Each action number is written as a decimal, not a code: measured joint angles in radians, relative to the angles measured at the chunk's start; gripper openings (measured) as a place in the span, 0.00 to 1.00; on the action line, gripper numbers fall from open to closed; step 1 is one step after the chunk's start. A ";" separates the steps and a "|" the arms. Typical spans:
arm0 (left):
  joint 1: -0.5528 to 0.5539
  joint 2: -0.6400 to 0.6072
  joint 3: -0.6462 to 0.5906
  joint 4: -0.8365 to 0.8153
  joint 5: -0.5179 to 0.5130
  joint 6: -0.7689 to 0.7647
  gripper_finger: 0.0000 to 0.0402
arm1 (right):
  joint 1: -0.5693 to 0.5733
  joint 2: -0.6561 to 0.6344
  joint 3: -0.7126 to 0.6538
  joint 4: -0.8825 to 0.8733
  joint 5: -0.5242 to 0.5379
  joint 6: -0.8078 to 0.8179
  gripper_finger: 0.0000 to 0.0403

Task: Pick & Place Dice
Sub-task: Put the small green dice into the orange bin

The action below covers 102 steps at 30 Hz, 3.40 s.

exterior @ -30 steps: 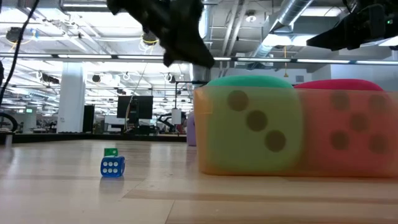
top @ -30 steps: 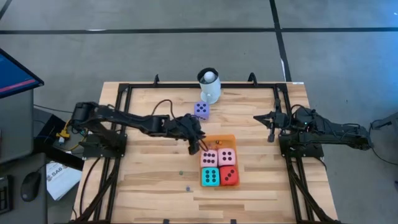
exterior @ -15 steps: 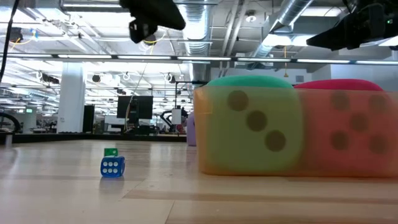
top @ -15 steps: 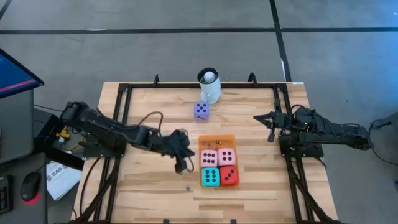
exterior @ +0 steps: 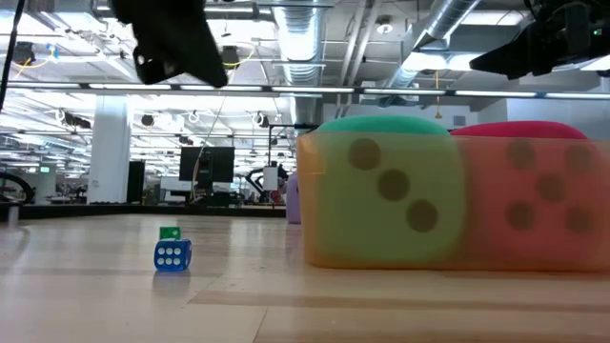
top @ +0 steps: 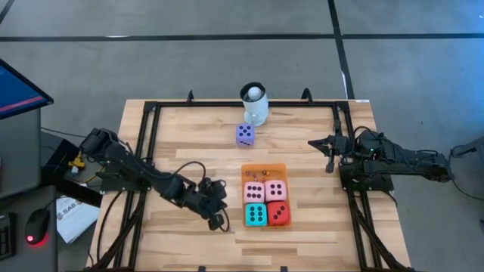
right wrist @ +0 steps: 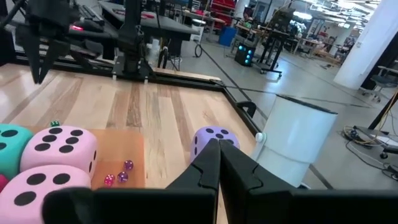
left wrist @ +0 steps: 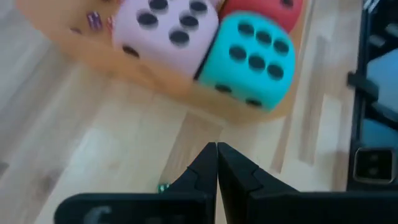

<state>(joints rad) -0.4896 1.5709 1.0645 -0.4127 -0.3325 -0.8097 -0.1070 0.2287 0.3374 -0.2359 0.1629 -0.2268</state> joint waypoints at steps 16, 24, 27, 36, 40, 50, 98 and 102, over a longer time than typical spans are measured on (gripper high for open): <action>0.002 0.051 0.000 -0.129 0.005 -0.193 0.00 | 0.000 0.000 0.000 -0.015 -0.001 -0.007 0.00; 0.002 0.051 0.000 -0.126 0.005 -0.195 0.10 | 0.000 0.000 0.000 -0.015 -0.001 -0.009 0.00; 0.002 0.051 0.000 -0.126 0.004 -0.194 0.21 | 0.000 0.000 0.000 -0.015 -0.001 -0.009 0.00; 0.000 0.050 0.000 -0.119 0.003 -0.193 0.56 | 0.000 0.000 0.000 -0.015 -0.001 -0.009 0.00; -0.001 0.050 0.000 -0.117 0.003 -0.192 0.68 | 0.000 0.000 0.000 -0.014 -0.001 -0.009 0.00; -0.001 0.050 0.000 -0.117 0.004 -0.191 0.75 | 0.000 0.000 0.000 -0.014 -0.001 -0.009 0.00; -0.047 0.254 0.000 -0.077 -0.062 -0.112 0.75 | 0.000 0.000 0.000 -0.010 -0.001 -0.009 0.00; -0.047 0.254 0.000 -0.077 -0.062 -0.114 0.74 | 0.000 0.000 0.000 -0.010 -0.001 -0.009 0.00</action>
<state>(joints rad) -0.5362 1.8244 1.0645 -0.4896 -0.3950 -0.9237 -0.1074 0.2287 0.3370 -0.2462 0.1619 -0.2356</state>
